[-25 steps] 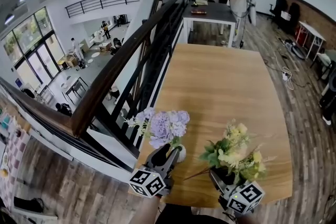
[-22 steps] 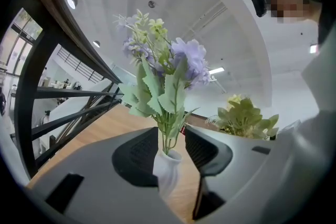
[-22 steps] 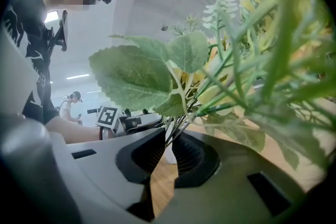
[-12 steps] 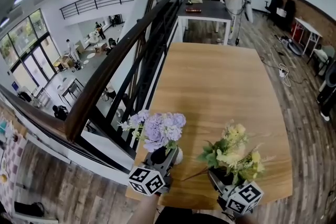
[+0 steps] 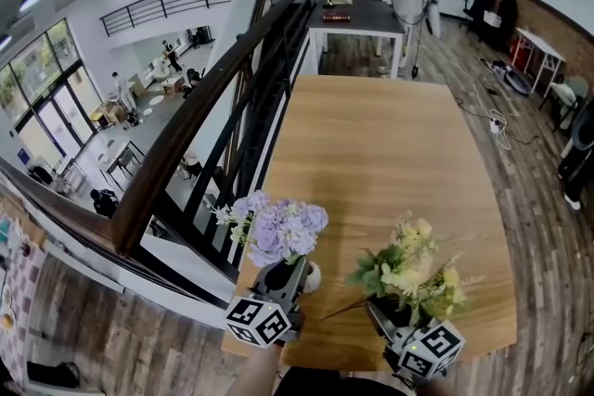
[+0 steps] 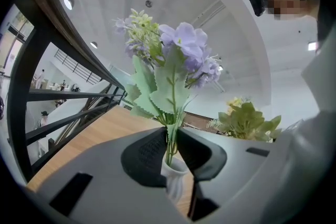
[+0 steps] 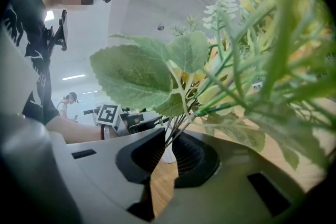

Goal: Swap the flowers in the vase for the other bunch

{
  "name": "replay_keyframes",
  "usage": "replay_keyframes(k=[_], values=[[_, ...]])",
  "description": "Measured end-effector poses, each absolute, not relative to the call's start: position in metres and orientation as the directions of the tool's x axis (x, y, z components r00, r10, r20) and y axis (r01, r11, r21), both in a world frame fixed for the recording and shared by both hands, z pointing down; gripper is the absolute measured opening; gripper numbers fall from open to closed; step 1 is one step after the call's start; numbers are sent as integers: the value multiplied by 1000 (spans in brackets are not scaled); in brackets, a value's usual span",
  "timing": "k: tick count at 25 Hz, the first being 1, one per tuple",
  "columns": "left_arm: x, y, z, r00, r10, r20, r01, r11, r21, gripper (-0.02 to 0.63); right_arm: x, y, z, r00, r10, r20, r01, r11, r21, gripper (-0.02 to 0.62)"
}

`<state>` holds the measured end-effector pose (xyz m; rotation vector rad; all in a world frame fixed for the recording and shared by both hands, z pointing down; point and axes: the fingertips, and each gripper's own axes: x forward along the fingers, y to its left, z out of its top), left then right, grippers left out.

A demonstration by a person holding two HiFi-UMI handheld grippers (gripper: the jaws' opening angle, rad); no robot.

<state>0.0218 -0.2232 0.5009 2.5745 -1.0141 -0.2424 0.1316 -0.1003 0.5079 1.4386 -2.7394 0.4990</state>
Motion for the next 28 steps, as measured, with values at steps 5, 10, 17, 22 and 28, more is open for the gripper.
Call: replay_keyframes(k=[5,10,17,22,28], values=[[19,-223,491,721,-692,-34,-627,-674,391,60,130,-100,503,-582,-798,153,-801,532,-273,58],[18,-223,481,715,-698,-34,-633,-667,393,57,130,-100,495,-588,-795,153,-798,537,-274,58],[14,-223,466,713,-700,-40,-634,-667,391,55,128,-101,482,-593,-791,152,-795,544,-270,58],[15,-220,456,713,-701,-38,-635,-667,391,55,130,-102,472,-588,-795,151,-798,539,-268,58],[10,-222,444,706,-707,-44,-639,-662,392,54,131,-104,462,-579,-802,145,-804,533,-264,58]])
